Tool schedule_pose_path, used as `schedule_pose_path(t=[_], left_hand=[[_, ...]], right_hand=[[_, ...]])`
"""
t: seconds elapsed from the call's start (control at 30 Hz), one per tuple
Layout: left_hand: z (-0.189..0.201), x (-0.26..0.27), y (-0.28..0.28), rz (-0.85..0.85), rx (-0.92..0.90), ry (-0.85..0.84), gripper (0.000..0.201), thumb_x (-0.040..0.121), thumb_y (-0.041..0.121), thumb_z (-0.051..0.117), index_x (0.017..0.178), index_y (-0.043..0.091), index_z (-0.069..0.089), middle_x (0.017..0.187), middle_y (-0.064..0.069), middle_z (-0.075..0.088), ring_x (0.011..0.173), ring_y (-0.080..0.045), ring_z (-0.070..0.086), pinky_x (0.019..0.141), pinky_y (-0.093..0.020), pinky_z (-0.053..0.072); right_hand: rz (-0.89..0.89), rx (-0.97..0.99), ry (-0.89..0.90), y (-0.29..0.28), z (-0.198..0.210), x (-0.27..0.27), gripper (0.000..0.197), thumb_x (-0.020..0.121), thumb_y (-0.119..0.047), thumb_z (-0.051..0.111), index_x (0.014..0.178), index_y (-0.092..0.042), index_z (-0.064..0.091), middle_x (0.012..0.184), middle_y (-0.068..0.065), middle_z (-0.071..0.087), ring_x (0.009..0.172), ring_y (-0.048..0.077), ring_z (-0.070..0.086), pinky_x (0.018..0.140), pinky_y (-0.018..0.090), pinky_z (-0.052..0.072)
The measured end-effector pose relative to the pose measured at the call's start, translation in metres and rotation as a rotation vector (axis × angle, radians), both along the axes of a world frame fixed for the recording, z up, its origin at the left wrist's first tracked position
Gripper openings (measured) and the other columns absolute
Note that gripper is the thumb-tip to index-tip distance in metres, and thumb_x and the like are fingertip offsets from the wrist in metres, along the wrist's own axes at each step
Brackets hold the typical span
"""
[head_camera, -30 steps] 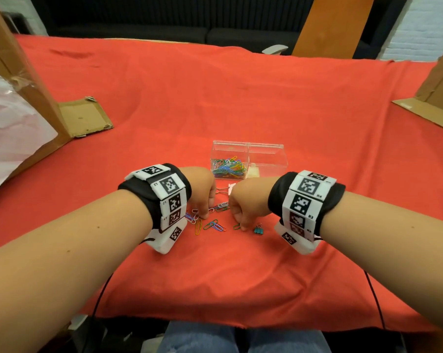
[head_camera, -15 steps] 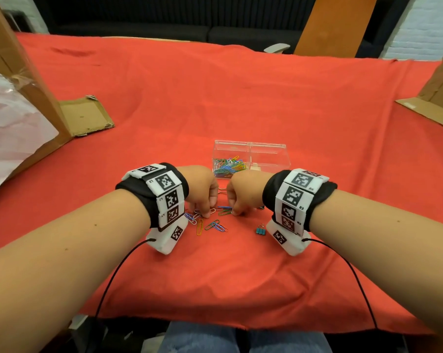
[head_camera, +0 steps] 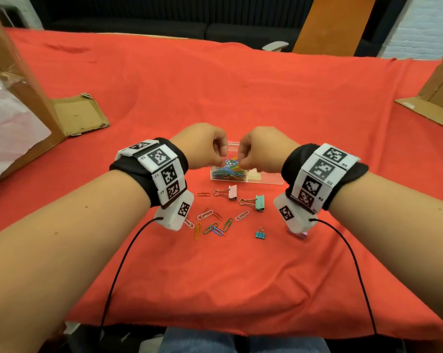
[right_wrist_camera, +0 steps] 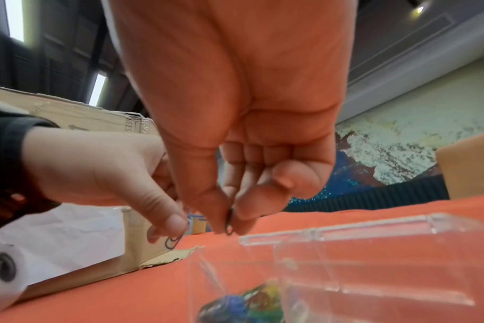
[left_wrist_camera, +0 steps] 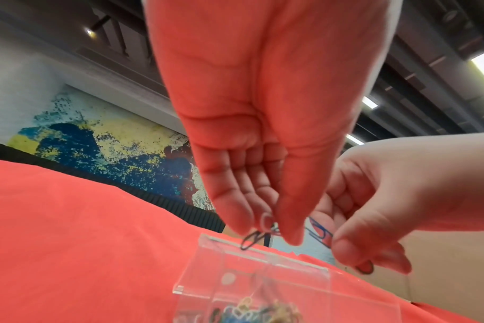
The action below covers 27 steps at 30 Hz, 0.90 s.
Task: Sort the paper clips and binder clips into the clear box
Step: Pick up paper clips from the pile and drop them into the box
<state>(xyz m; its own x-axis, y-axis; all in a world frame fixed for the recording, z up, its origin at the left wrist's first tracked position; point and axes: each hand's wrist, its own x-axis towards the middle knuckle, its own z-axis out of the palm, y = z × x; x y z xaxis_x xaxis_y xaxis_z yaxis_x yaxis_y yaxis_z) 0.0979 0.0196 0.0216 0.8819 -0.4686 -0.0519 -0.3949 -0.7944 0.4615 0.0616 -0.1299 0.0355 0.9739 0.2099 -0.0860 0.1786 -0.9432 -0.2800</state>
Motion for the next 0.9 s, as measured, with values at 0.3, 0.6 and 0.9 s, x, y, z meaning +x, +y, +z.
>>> schedule_pose_path(t=[0.3,0.6,0.9], left_hand=[[0.000,0.015,-0.020,0.164,-0.072,-0.121,0.011,0.079,0.011,0.071,0.088,0.011,0.066,0.071,0.002,0.058,0.074,-0.021,0.057,0.072,-0.031,0.048],[0.002,-0.001,-0.005,0.142,0.050,-0.073,0.013,0.077,0.016,0.072,0.088,0.010,0.071,0.069,-0.001,0.060,0.064,-0.018,0.055,0.059,-0.025,0.039],[-0.013,-0.025,0.023,-0.083,0.548,0.207,0.042,0.081,0.031,0.070,0.123,0.027,0.065,0.120,0.004,0.067,0.107,-0.017,0.061,0.090,-0.024,0.043]], right_hand=[[-0.048,-0.058,-0.038,0.003,-0.004,0.021,0.021,0.083,-0.016,0.066,0.101,-0.006,0.072,0.095,0.011,0.072,0.082,0.026,0.064,0.078,0.031,0.050],[0.099,-0.036,-0.037,0.006,-0.009,0.007,0.020,0.085,-0.020,0.062,0.102,-0.017,0.073,0.102,0.004,0.072,0.080,0.017,0.054,0.070,0.022,0.034],[0.247,-0.515,0.233,0.022,-0.031,-0.007,0.038,0.096,-0.017,0.041,0.129,-0.008,0.057,0.130,0.011,0.061,0.119,0.029,0.057,0.095,0.032,0.046]])
